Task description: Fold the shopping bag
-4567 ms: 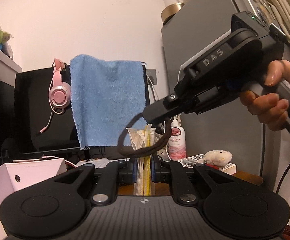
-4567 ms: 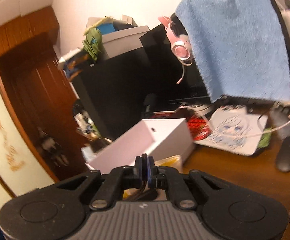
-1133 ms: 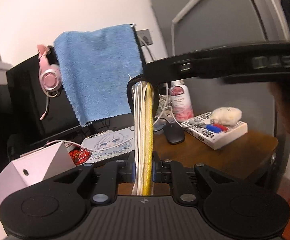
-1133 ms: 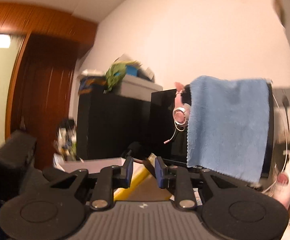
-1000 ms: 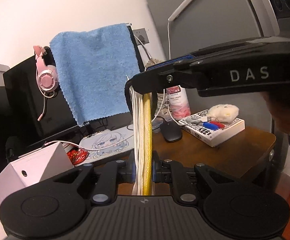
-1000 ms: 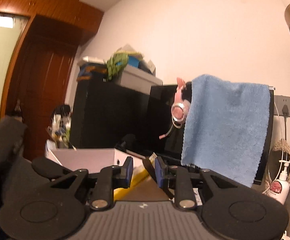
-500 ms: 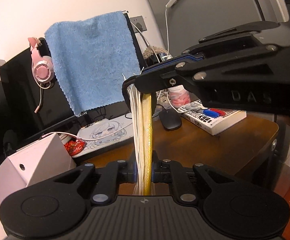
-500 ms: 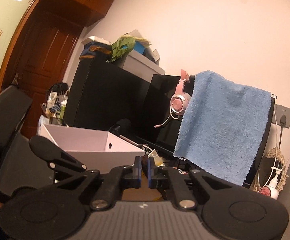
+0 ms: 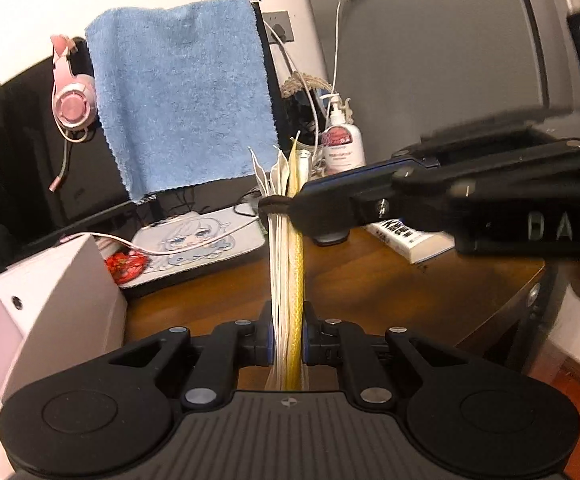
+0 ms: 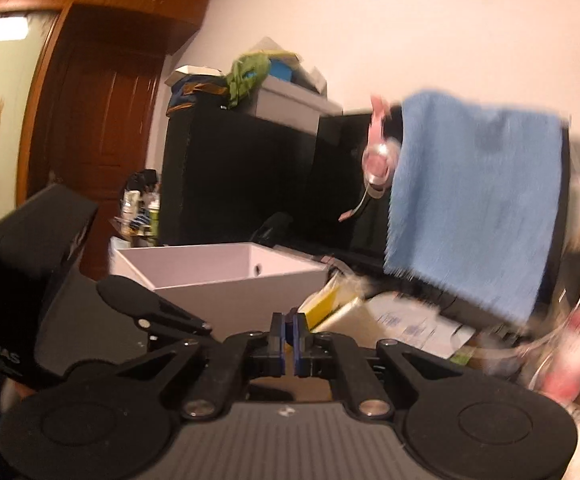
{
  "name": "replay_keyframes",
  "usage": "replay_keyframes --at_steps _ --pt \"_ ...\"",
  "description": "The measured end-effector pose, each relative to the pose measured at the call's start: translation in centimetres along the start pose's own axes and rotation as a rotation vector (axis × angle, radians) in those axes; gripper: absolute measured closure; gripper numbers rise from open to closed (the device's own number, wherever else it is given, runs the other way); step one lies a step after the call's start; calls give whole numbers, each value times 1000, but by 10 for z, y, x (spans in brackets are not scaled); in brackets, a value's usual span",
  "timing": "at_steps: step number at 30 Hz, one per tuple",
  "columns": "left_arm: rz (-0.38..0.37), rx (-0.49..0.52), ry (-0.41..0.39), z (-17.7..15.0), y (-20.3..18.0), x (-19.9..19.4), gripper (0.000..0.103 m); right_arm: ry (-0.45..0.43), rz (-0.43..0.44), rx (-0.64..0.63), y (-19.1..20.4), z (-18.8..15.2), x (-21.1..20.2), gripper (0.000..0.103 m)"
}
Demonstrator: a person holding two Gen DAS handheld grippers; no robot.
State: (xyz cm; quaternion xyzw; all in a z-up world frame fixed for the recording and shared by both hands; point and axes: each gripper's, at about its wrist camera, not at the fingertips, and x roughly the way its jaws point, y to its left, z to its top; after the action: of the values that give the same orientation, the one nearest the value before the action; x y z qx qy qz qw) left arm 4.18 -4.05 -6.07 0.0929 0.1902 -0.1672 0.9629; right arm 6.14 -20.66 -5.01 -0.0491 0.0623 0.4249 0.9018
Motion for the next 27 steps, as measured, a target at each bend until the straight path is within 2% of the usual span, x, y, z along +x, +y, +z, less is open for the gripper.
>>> replay_keyframes --at_steps 2,3,4,5,6,9,12,14,18,19,23,27 --pt "-89 -87 -26 -1 15 -4 91 -33 38 115 -14 -2 -4 94" --pt "-137 -135 -37 -1 23 -6 91 -80 59 203 -24 -3 -10 94" --pt "-176 -174 -43 -2 30 -8 91 -136 75 297 -34 -5 -17 85" --pt "-223 -215 -46 -3 38 -9 91 -186 89 383 -43 -8 -24 71" --pt "-263 -254 -49 -4 45 -10 91 -227 98 459 -52 -11 -30 66" --pt "-401 -377 -56 -8 64 -12 91 -279 98 616 -71 -21 -36 64" --pt "-530 -484 -65 -11 77 -13 91 -273 85 690 -84 -33 -31 64" --pt "-589 -521 -69 -11 81 -13 91 -261 107 756 -93 -42 -23 64" --pt "-649 -570 -58 -10 86 -13 90 -277 198 884 -106 -60 -7 68" --pt "-655 -583 -57 -10 87 -13 90 -281 231 897 -108 -62 -4 80" --pt "-670 -629 -64 -12 92 -11 90 -282 261 912 -106 -66 1 81" --pt "-654 -648 -82 -11 96 -10 90 -276 291 938 -102 -71 3 81"
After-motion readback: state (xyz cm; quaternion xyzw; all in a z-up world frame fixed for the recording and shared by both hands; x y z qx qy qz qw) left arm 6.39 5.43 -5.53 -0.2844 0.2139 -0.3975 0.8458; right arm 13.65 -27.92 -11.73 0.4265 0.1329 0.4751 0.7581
